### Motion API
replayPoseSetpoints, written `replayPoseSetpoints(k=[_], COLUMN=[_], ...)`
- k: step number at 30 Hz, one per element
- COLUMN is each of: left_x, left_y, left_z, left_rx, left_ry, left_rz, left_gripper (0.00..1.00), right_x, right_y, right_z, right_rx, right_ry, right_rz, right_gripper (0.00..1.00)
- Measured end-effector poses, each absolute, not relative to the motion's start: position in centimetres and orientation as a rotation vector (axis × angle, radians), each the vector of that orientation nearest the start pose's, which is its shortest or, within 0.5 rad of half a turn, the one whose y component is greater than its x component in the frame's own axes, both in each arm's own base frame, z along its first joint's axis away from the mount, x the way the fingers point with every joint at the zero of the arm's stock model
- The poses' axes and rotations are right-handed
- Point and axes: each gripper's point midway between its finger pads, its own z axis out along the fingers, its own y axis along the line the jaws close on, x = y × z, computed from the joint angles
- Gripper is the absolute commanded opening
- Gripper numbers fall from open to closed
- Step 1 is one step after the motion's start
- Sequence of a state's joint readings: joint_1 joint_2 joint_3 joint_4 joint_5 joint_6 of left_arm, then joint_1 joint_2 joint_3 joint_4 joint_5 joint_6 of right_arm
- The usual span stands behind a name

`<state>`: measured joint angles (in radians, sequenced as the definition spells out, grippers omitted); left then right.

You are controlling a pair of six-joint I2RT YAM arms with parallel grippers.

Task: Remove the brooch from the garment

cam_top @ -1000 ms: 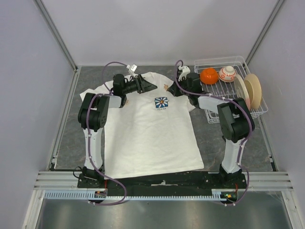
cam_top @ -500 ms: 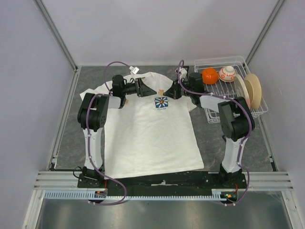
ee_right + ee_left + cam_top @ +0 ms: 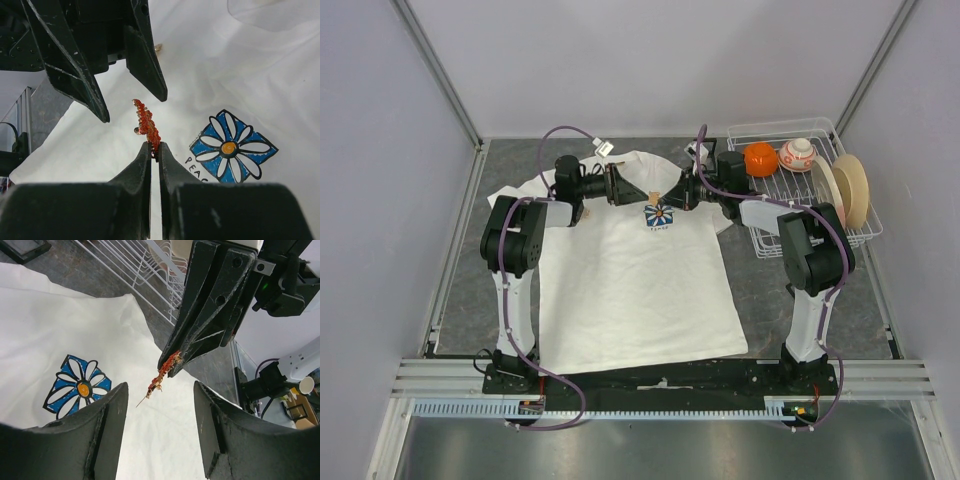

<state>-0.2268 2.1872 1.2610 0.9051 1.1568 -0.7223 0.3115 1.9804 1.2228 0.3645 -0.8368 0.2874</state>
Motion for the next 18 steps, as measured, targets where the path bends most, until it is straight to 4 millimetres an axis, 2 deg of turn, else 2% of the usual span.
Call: replayPoseSetpoints(k=[5, 10, 11, 18], left_x=[43.3, 43.1, 43.1, 43.1], left_y=[-28.3, -29.0, -29.1, -29.0], left_z=[13.2, 13.1, 13.1, 12.8], left_rx=[0.614, 0.645, 0.648, 0.646], left_ry=[1.768, 1.770, 1.771, 1.781], left_rz=[-1.594, -1.591, -1.591, -1.588], left_gripper=[0.45, 0.36, 0.28, 0.24], right_x=[43.0, 43.0, 43.0, 43.0], right_y=[28.7, 28.8, 28.8, 28.9], right_z=[13.0, 13.1, 13.1, 12.9], right_rx=[-0.599, -0.597, -0.595, -0.599], right_ry=[1.909, 1.903, 1.905, 1.909], right_rz=[1.234, 1.243, 1.246, 1.254], right_gripper=[0.00, 0.00, 0.00, 0.00])
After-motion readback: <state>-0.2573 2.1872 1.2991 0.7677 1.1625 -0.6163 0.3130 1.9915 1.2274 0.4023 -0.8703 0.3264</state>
